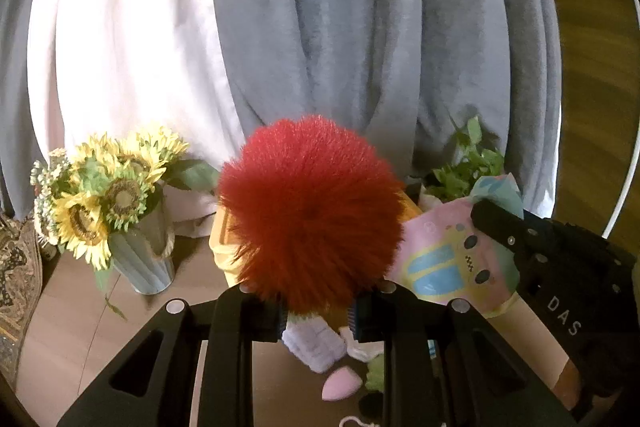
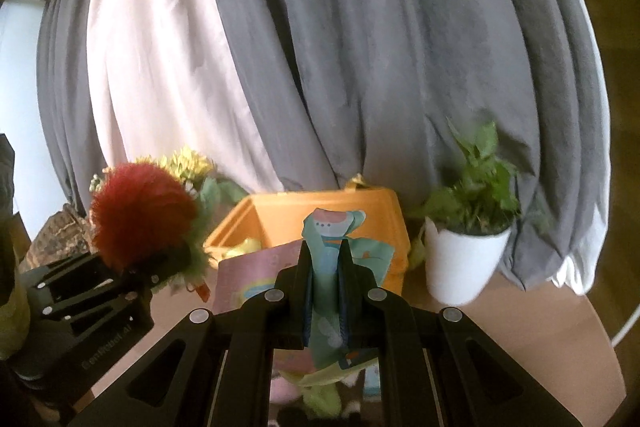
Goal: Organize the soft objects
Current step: 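Grasp the red pompom with the left tool while the right tool grasps the pastel cloth book, then carry both items over the orange crate and open both tools to drop them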
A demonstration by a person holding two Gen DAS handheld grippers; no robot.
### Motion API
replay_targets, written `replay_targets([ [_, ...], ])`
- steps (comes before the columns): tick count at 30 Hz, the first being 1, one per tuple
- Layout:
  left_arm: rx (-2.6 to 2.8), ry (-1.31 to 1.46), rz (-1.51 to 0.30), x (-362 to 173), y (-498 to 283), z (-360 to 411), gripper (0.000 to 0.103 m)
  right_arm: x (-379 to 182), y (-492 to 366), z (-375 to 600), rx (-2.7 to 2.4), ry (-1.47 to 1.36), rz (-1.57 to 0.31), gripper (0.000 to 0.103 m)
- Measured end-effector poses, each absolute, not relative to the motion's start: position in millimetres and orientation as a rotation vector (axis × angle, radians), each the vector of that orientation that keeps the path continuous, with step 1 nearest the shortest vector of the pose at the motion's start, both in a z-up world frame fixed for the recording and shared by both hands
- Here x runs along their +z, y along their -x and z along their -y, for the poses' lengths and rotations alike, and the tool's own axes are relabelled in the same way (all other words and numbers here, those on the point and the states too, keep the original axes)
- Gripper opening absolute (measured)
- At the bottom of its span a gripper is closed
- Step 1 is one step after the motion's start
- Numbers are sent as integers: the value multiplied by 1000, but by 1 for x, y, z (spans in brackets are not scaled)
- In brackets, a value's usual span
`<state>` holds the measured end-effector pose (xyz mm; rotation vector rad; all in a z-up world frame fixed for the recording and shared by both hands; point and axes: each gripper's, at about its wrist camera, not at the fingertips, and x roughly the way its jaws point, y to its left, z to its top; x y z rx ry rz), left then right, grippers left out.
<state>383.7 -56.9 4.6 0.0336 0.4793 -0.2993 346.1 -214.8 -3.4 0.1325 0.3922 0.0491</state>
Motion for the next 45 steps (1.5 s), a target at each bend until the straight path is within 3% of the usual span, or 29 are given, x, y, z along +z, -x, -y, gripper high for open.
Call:
replay_targets([
  [24, -256, -109, -492, -1, -522, 66, 24, 12, -489, 216, 36, -76, -363, 11],
  [45, -310, -165, -876, -95, -634, 84, 25, -75, -631, 215, 73, -62, -786, 12],
])
